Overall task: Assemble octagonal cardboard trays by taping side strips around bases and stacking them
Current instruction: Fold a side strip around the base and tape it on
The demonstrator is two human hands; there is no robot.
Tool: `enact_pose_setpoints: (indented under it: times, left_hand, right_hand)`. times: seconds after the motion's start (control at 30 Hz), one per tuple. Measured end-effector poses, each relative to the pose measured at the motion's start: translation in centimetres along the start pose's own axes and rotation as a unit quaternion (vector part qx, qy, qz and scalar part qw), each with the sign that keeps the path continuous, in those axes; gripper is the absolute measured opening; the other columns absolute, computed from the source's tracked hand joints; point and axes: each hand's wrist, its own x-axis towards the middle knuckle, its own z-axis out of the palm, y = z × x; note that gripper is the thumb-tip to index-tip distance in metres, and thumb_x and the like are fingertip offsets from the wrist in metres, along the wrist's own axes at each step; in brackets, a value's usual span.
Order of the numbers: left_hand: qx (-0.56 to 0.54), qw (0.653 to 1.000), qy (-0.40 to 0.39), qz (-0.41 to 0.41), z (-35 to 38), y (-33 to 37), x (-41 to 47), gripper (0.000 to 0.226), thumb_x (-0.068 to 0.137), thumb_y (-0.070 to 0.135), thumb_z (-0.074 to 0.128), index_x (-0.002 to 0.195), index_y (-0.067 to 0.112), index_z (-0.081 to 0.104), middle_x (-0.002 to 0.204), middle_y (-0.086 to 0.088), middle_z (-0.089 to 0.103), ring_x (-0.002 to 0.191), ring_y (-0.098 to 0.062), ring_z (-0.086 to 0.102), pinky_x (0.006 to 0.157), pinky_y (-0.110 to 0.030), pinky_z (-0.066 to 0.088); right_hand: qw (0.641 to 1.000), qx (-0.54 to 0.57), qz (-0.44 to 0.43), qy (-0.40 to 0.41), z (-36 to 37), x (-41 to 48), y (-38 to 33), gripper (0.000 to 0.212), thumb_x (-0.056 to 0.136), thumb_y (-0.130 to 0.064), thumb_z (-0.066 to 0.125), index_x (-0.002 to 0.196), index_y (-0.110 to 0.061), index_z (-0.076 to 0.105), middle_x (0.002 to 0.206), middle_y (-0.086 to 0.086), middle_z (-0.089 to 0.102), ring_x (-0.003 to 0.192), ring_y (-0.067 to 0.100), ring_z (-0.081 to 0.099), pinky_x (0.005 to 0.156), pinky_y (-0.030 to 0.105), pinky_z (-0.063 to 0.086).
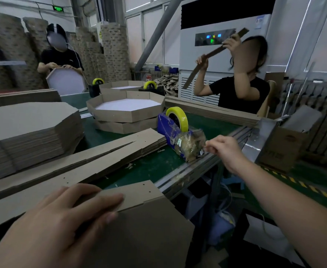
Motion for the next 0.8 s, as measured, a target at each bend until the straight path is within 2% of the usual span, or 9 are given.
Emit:
enact_pose_setpoints:
  times: [0.07, 0.13, 0.23, 0.27, 0.37, 0.43, 0.53, 0.67, 0.8]
  left_hand:
    - [-0.005, 1.000, 0.002, -0.001, 0.1, -0.1, 0.1, 0.033, 0.090, 0.070, 0.030, 0.117, 0.067, 0.049, 0.108, 0.028, 0.054, 0.091, -0.013, 0.062, 0.062, -0.043, 0.055]
    - [-0.007, 1.000, 0.001, 0.003, 0.1, 0.1, 0.2, 0.034, 0.091, 0.069, 0.030, 0.117, 0.064, 0.051, 0.107, 0.027, 0.055, 0.090, -0.014, 0.063, 0.063, -0.043, 0.055]
    - [0.007, 1.000, -0.006, 0.024, -0.1, 0.7, 0.9, 0.037, 0.092, 0.066, 0.027, 0.114, 0.053, 0.055, 0.104, 0.022, 0.060, 0.085, -0.016, 0.065, 0.062, -0.043, 0.056]
    - [0.015, 0.999, -0.011, 0.031, -0.3, 1.0, 1.2, 0.037, 0.091, 0.065, 0.028, 0.110, 0.049, 0.055, 0.101, 0.020, 0.062, 0.083, -0.017, 0.066, 0.062, -0.043, 0.056]
    - [0.025, 0.999, -0.024, 0.030, -0.7, 2.1, 1.9, 0.032, 0.084, 0.063, 0.037, 0.098, 0.045, 0.059, 0.095, 0.018, 0.064, 0.080, -0.017, 0.066, 0.061, -0.041, 0.056]
    - [0.015, 0.999, -0.025, 0.028, -0.8, 2.6, 2.2, 0.035, 0.083, 0.063, 0.037, 0.094, 0.045, 0.064, 0.094, 0.019, 0.064, 0.081, -0.015, 0.065, 0.058, -0.039, 0.056]
    - [-0.011, 1.000, -0.010, 0.022, -1.1, 2.7, 2.2, 0.040, 0.082, 0.066, 0.035, 0.096, 0.045, 0.066, 0.096, 0.021, 0.063, 0.085, -0.014, 0.064, 0.059, -0.040, 0.056]
    - [-0.022, 1.000, 0.013, 0.003, -1.3, 2.9, 1.9, 0.040, 0.082, 0.065, 0.036, 0.096, 0.044, 0.067, 0.098, 0.019, 0.063, 0.089, -0.018, 0.064, 0.063, -0.043, 0.055]
    - [-0.014, 1.000, 0.009, -0.012, -1.2, 2.9, 1.1, 0.041, 0.084, 0.058, 0.037, 0.097, 0.039, 0.071, 0.100, 0.014, 0.066, 0.090, -0.021, 0.065, 0.066, -0.044, 0.055]
  right_hand:
    - [0.963, -0.266, -0.024, 0.037, -1.7, -0.4, 0.3, 0.021, 0.088, -0.010, 0.066, 0.072, 0.004, 0.064, 0.089, 0.010, 0.052, 0.082, 0.021, 0.052, 0.079, 0.034, 0.041]
    - [0.953, -0.295, -0.049, 0.057, -3.1, -1.5, 0.2, 0.021, 0.088, -0.014, 0.069, 0.069, -0.005, 0.065, 0.085, 0.001, 0.047, 0.080, 0.017, 0.050, 0.078, 0.029, 0.039]
    - [0.969, -0.208, -0.123, 0.041, -2.8, -4.4, -1.4, 0.016, 0.084, -0.012, 0.072, 0.070, -0.015, 0.066, 0.079, -0.003, 0.046, 0.073, 0.005, 0.048, 0.068, 0.009, 0.037]
    - [0.972, -0.186, -0.143, 0.025, -2.2, -5.5, -2.2, 0.013, 0.083, -0.011, 0.073, 0.072, -0.015, 0.067, 0.080, -0.001, 0.048, 0.073, 0.006, 0.049, 0.067, 0.007, 0.037]
    - [0.978, -0.098, -0.179, -0.050, 0.6, -9.2, -5.3, 0.009, 0.082, -0.011, 0.073, 0.076, -0.015, 0.069, 0.081, 0.001, 0.053, 0.073, 0.008, 0.049, 0.069, 0.013, 0.038]
    - [0.977, -0.028, -0.177, -0.112, 2.4, -11.6, -7.2, 0.011, 0.084, -0.012, 0.071, 0.076, -0.018, 0.069, 0.074, -0.007, 0.056, 0.068, 0.004, 0.050, 0.068, 0.016, 0.039]
    - [0.966, 0.098, -0.176, -0.161, 4.3, -15.6, -9.3, 0.012, 0.085, -0.013, 0.071, 0.075, -0.018, 0.070, 0.061, -0.011, 0.057, 0.056, 0.001, 0.049, 0.057, 0.014, 0.039]
    - [0.949, 0.242, -0.106, -0.175, 6.5, -20.6, -9.6, 0.008, 0.076, -0.019, 0.068, 0.068, -0.020, 0.071, 0.048, -0.012, 0.050, 0.042, -0.001, 0.041, 0.044, 0.009, 0.031]
    - [0.951, 0.268, 0.032, -0.150, 9.1, -22.5, -7.8, 0.019, 0.079, -0.011, 0.077, 0.062, -0.019, 0.071, 0.041, -0.008, 0.045, 0.035, 0.000, 0.035, 0.038, 0.010, 0.026]
